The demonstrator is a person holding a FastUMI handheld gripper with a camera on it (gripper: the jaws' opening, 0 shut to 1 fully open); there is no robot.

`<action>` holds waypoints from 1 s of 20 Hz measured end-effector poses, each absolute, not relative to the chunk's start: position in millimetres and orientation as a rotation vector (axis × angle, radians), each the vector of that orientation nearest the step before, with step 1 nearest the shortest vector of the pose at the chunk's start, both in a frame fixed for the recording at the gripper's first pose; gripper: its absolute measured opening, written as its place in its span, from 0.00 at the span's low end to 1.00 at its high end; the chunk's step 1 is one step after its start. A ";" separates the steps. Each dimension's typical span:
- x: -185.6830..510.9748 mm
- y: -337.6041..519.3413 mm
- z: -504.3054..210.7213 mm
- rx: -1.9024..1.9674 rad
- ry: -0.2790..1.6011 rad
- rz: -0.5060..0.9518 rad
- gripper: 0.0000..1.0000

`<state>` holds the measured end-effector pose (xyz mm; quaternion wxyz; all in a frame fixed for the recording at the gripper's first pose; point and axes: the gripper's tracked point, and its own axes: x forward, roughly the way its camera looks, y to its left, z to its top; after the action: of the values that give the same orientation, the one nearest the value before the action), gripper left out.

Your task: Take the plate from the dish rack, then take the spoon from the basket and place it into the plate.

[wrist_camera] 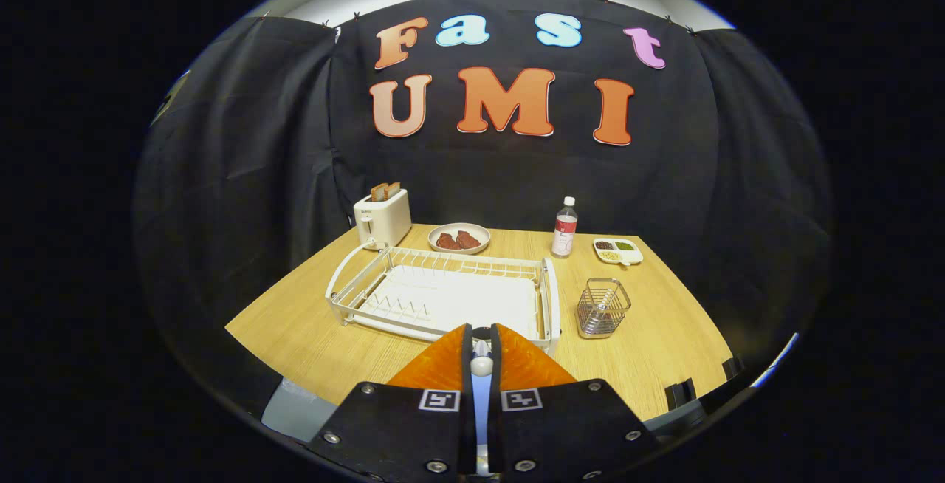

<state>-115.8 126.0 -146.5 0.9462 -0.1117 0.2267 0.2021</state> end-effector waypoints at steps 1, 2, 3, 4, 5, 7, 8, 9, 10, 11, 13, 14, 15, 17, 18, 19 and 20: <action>-117.1 127.8 -152.8 -0.221 0.472 0.419 0.06; -119.1 128.8 -158.7 -0.217 0.485 0.426 0.06; -120.4 128.7 -166.3 -0.215 0.502 0.428 0.06; -120.5 128.8 -173.7 -0.217 0.518 0.428 0.06; -121.0 128.6 -179.8 -0.218 0.529 0.429 0.06; -122.3 131.9 -188.5 -0.214 0.546 0.439 0.06; -123.4 132.6 -193.3 -0.212 0.556 0.445 0.06; -124.7 132.5 -198.9 -0.214 0.565 0.448 0.06; -123.9 133.7 -205.2 -0.222 0.573 0.452 0.06; -123.4 134.4 -211.0 -0.230 0.582 0.455 0.06; -123.6 134.9 -222.6 -0.242 0.603 0.461 0.06; -124.0 135.6 -226.7 -0.246 0.613 0.462 0.06; -125.3 134.8 -230.6 -0.250 0.621 0.463 0.06; -123.0 133.0 -236.3 -0.263 0.632 0.460 0.06; -122.0 132.3 -238.7 -0.272 0.637 0.457 0.06; -122.5 131.3 -240.1 -0.278 0.640 0.454 0.06; -122.5 129.9 -239.3 -0.279 0.640 0.454 0.06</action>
<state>-122.5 129.9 -239.3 0.9146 -0.1356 0.3107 0.2206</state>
